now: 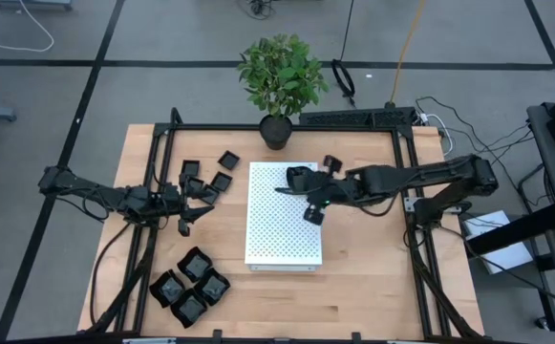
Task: Pick & Place Mini shaped plates
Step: Stack the black leaf shaped plate on top of the black leaf shaped plate on the shelf
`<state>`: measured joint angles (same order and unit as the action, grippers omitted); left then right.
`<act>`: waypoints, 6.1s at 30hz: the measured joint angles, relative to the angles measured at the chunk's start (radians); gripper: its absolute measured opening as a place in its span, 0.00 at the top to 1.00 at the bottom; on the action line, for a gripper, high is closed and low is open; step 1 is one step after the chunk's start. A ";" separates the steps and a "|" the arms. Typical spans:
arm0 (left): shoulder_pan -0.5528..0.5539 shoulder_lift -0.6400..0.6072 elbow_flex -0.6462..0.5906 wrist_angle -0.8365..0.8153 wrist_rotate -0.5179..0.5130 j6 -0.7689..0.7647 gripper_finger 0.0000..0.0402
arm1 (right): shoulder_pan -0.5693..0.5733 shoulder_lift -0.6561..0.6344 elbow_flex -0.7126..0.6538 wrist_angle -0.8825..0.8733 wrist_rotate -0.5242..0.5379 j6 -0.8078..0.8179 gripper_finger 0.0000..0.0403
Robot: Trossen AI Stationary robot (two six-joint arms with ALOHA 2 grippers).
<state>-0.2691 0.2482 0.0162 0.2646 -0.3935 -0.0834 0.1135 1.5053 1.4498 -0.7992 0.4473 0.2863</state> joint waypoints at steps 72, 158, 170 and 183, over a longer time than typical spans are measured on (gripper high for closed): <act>0.000 0.000 0.000 0.001 0.000 0.000 0.48 | -0.160 -0.165 -0.728 0.133 -0.111 0.554 0.76; 0.000 0.000 0.000 0.000 0.000 0.000 0.48 | -0.151 -0.353 -0.718 0.273 -0.108 0.477 1.00; 0.000 0.000 0.000 0.000 0.000 0.000 0.48 | -0.132 -0.429 -0.680 0.764 -0.072 0.134 1.00; 0.000 0.000 0.000 0.000 0.000 0.000 0.48 | -0.090 -0.083 -0.074 0.278 -0.029 0.031 1.00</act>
<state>-0.2691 0.2481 0.0162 0.2642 -0.3935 -0.0830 0.0231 1.4227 1.3758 -0.5216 0.4183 0.3176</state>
